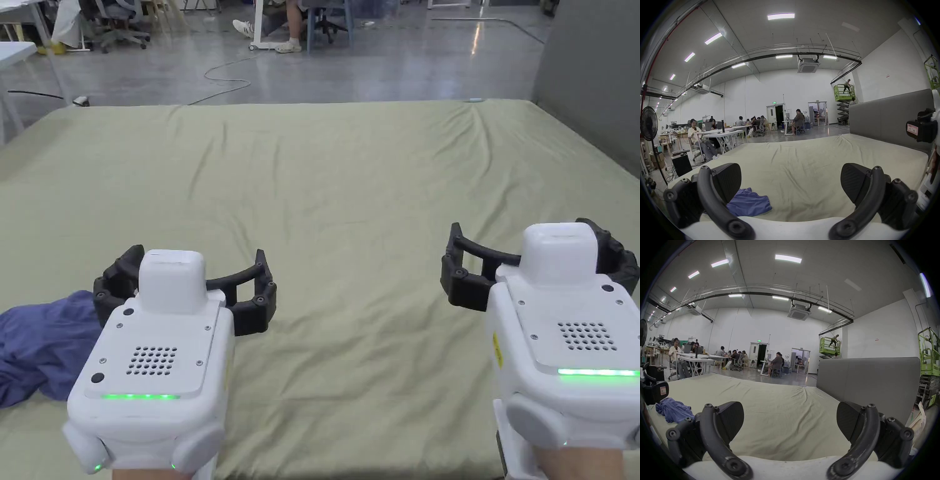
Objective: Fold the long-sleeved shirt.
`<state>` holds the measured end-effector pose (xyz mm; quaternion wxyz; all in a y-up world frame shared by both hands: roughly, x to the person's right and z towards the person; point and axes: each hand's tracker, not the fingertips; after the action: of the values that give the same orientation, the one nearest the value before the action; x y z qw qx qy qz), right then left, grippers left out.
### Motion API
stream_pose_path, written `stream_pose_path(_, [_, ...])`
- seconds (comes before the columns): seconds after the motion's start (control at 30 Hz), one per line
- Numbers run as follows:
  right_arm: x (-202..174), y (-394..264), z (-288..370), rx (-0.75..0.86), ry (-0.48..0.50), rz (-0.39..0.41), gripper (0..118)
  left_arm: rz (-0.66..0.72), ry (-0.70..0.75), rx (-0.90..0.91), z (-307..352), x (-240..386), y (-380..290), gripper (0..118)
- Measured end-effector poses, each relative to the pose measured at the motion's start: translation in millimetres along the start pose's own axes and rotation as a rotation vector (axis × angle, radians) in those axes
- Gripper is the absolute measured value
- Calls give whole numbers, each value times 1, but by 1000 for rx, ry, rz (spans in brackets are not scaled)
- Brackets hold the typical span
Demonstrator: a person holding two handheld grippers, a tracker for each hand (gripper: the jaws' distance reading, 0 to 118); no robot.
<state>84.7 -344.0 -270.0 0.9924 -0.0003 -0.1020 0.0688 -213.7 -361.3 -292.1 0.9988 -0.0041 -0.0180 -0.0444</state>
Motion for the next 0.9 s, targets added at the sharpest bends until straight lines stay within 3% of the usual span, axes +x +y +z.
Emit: stream_pose_path(0.9, [4, -1, 0, -14, 30, 1, 114, 3, -14, 6, 0, 7, 3, 118])
